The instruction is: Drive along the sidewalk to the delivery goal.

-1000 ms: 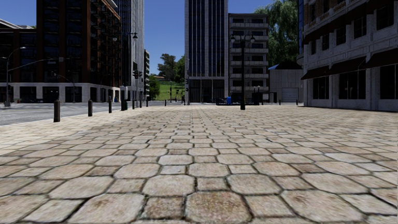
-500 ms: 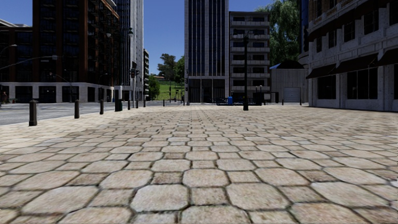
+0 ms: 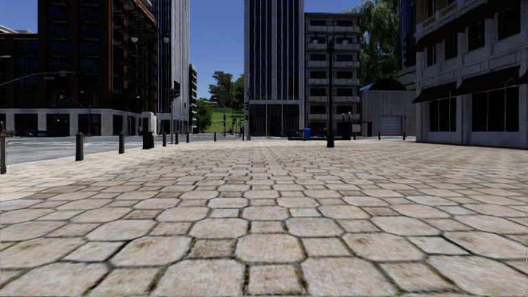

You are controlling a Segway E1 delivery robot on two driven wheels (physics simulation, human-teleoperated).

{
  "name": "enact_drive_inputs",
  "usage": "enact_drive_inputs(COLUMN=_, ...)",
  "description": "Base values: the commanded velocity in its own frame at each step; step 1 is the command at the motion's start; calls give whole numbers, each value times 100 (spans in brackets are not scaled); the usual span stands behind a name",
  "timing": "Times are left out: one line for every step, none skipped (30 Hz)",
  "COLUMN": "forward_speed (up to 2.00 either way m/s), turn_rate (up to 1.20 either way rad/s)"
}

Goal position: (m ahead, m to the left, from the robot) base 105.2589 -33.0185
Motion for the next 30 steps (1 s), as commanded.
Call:
enact_drive_inputs(forward_speed=200, turn_rate=0)
enact_drive_inputs(forward_speed=200, turn_rate=0)
enact_drive_inputs(forward_speed=200, turn_rate=0)
enact_drive_inputs(forward_speed=200, turn_rate=0)
enact_drive_inputs(forward_speed=200, turn_rate=0)
enact_drive_inputs(forward_speed=200, turn_rate=0)
enact_drive_inputs(forward_speed=200, turn_rate=0)
enact_drive_inputs(forward_speed=200, turn_rate=0)
enact_drive_inputs(forward_speed=200, turn_rate=0)
enact_drive_inputs(forward_speed=200, turn_rate=0)
enact_drive_inputs(forward_speed=200, turn_rate=0)
enact_drive_inputs(forward_speed=200, turn_rate=0)
enact_drive_inputs(forward_speed=200, turn_rate=0)
enact_drive_inputs(forward_speed=200, turn_rate=0)
enact_drive_inputs(forward_speed=200, turn_rate=0)
enact_drive_inputs(forward_speed=200, turn_rate=0)
enact_drive_inputs(forward_speed=200, turn_rate=0)
enact_drive_inputs(forward_speed=200, turn_rate=0)
enact_drive_inputs(forward_speed=200, turn_rate=0)
enact_drive_inputs(forward_speed=200, turn_rate=0)
enact_drive_inputs(forward_speed=200, turn_rate=0)
enact_drive_inputs(forward_speed=200, turn_rate=0)
enact_drive_inputs(forward_speed=200, turn_rate=0)
enact_drive_inputs(forward_speed=200, turn_rate=0)
enact_drive_inputs(forward_speed=200, turn_rate=0)
enact_drive_inputs(forward_speed=200, turn_rate=0)
enact_drive_inputs(forward_speed=200, turn_rate=-21)
enact_drive_inputs(forward_speed=200, turn_rate=-39)
enact_drive_inputs(forward_speed=200, turn_rate=-43)
enact_drive_inputs(forward_speed=200, turn_rate=-39)
